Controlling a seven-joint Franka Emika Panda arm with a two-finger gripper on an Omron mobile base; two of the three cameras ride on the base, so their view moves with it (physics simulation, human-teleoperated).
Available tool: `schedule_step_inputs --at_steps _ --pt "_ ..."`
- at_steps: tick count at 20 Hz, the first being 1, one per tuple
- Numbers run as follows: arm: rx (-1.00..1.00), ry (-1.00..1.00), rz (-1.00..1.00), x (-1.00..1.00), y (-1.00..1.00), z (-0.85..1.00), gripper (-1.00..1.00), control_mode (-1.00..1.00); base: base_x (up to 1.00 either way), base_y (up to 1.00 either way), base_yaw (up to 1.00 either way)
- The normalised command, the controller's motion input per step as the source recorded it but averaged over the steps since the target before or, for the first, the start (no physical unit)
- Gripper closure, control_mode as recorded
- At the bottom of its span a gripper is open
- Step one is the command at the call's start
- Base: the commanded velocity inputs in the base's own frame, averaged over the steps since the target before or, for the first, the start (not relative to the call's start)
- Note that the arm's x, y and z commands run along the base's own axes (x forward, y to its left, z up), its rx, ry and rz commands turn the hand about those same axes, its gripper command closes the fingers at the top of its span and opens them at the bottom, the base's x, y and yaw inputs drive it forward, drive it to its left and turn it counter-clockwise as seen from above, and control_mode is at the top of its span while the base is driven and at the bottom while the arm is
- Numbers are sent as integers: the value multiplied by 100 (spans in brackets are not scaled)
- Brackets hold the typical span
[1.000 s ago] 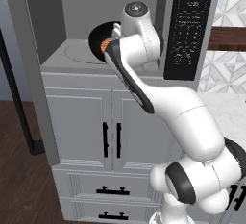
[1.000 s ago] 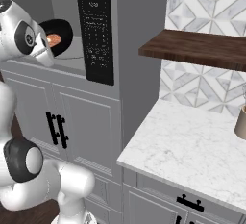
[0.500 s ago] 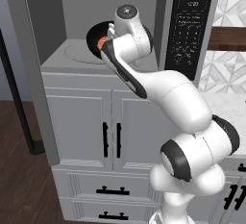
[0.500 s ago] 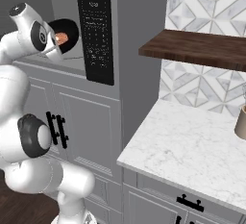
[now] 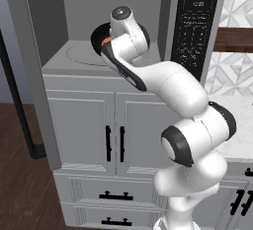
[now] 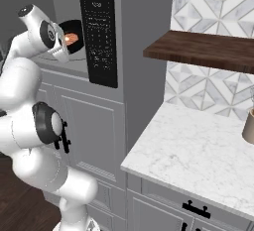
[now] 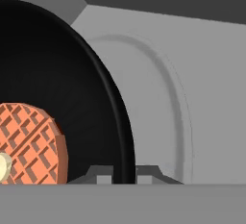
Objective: Open the microwave, place the bowl with waffle inside the microwave, then close the microwave door and turn it on.
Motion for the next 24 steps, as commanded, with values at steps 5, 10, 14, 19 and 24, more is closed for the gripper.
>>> schedule_step_inputs --at_steps 5,10,14,19,24 --pt "0 0 -8 39 0 -15 100 -100 0 0 0" --pt "0 0 -5 32 4 -13 -100 -100 0 0 0" --pt "1 -12 -3 6 2 -2 -100 -100 0 0 0" --pt "6 -43 -1 -17 1 5 -100 -100 0 0 0" --pt "6 -74 0 -100 0 1 -100 -100 0 0 0"
